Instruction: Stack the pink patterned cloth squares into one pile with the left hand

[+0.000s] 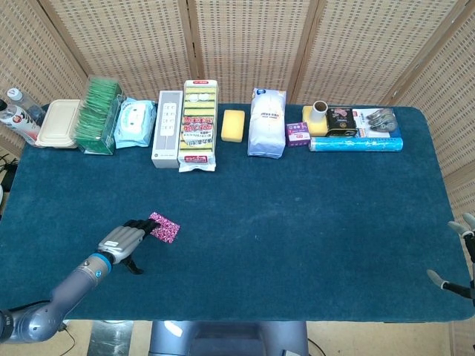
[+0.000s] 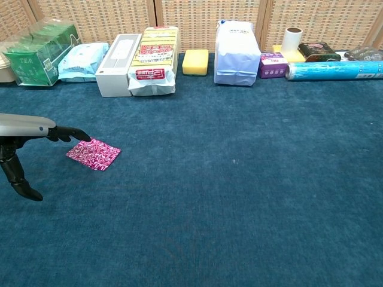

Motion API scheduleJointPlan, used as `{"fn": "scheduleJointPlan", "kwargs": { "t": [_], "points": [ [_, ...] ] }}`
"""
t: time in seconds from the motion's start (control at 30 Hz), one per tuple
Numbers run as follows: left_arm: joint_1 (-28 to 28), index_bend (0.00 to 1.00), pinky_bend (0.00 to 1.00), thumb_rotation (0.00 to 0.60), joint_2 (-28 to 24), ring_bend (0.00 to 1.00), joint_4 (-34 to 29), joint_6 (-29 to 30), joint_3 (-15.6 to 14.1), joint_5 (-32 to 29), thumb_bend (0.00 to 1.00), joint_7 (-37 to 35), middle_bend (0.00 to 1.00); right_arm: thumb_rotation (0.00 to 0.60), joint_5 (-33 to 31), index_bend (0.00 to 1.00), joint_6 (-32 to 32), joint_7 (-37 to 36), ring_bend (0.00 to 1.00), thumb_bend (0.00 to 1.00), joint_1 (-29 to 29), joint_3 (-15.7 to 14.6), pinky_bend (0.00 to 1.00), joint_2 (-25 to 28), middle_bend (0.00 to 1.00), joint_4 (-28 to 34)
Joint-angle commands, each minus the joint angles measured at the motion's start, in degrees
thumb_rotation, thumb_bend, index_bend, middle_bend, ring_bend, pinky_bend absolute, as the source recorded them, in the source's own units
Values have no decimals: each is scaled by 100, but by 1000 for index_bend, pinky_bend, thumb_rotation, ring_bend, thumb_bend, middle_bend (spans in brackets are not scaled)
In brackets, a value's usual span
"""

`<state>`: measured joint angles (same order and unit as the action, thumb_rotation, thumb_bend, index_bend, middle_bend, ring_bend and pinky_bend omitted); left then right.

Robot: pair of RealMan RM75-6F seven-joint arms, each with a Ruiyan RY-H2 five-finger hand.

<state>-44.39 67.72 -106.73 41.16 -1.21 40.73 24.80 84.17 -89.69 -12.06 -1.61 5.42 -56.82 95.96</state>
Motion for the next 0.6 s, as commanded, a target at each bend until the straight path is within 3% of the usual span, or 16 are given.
{"fn": "scheduleJointPlan", "kwargs": {
  "t": [0.03,0.6],
  "points": [
    [-216,0,31,600,152,0,122,59,-97,-287,0,131,0,600,-8,167,-2,-1,0,35,-2,3,0,-2,56,-1],
    [-968,0,31,600,618,0,-65,623,-499,-1406,0,869,0,600,-36,167,-50,-134,0,34,-40,22,0,49,54,-3]
  ]
}}
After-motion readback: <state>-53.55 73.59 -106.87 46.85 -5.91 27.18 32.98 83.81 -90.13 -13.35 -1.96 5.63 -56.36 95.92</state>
